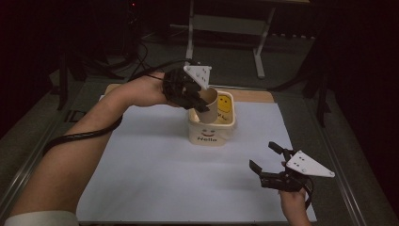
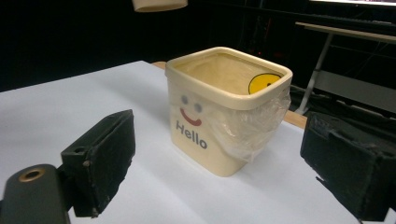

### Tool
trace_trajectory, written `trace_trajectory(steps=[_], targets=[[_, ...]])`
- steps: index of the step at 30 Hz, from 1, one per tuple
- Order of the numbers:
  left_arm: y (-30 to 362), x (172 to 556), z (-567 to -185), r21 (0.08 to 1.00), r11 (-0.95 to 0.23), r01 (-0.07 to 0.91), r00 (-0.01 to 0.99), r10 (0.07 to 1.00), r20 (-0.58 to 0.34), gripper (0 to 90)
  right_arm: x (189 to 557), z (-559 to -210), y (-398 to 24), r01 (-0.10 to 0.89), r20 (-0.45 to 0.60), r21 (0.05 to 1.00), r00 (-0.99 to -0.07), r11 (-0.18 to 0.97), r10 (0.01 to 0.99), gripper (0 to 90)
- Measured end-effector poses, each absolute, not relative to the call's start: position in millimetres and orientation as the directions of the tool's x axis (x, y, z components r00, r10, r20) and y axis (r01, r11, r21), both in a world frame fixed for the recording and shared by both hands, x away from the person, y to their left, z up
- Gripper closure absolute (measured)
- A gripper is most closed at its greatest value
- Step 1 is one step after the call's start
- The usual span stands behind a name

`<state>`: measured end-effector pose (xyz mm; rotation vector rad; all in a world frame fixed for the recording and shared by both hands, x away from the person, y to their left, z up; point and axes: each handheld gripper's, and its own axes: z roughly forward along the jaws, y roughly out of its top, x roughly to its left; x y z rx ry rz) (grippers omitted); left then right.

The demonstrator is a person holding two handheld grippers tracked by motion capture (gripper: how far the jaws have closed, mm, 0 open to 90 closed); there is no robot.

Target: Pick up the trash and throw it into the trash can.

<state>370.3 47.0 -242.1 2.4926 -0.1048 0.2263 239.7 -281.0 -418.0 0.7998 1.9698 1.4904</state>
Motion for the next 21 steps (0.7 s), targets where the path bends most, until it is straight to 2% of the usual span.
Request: trace_trajectory(steps=[11, 21], targets=[[33.2, 395.4, -233.5, 0.634, -0.764, -0.12, 0.976, 0.027, 0.216, 88.1, 239.8, -419.4, -280.8, 0.135, -0.07, 0.966, -0.68, 0.218, 0.73, 10.1], [20.4, 419.3, -250.0, 0.642, -0.762, -0.081, 0.98, 0.055, 0.189, 88.0, 239.9, -419.9, -281.7, 0.137, -0.069, 0.966, -0.681, 0.219, 0.729, 10.2]])
